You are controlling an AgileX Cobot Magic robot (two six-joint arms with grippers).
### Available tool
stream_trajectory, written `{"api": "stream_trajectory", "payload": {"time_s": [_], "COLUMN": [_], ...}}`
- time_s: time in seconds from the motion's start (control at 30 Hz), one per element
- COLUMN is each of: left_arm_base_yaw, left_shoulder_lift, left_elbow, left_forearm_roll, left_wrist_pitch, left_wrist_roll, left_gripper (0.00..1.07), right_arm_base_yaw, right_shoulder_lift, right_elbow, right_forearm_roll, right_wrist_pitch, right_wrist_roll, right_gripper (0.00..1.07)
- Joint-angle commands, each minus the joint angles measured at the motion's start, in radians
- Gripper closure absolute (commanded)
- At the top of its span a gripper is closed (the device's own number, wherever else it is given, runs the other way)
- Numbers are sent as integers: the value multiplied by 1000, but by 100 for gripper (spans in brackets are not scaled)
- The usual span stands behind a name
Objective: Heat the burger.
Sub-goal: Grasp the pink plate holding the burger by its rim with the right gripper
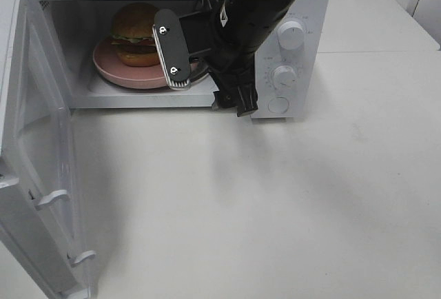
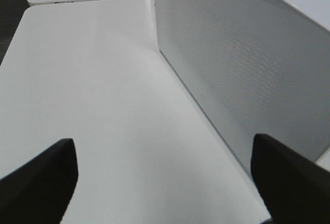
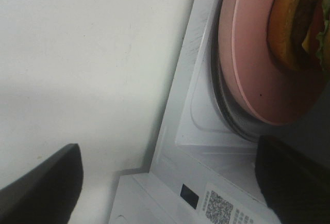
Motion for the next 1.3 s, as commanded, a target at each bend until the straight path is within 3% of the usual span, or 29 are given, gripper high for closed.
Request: {"api": "stream_trajectory", "payload": {"time_s": [0.03, 1.0, 1.3], "left_arm_base_yaw": [4, 4, 4], "left_shoulder_lift": [-3, -3, -3], "left_elbow": [2, 2, 2], "left_forearm_roll": [-7, -7, -7], "left_wrist_pitch": [-4, -4, -4], "left_wrist_roll": [-1, -1, -1], "left_gripper": [23, 23, 23], "right_arm_base_yaw": [8, 14, 14], "right_shoulder_lift": [49, 414, 553], "right_elbow": [-47, -444, -647], "right_forearm_roll": [3, 40, 90], "right_wrist_pitch": [-5, 7, 34], "right_wrist_roll": [16, 49, 53], "right_gripper": [21, 25, 28]}}
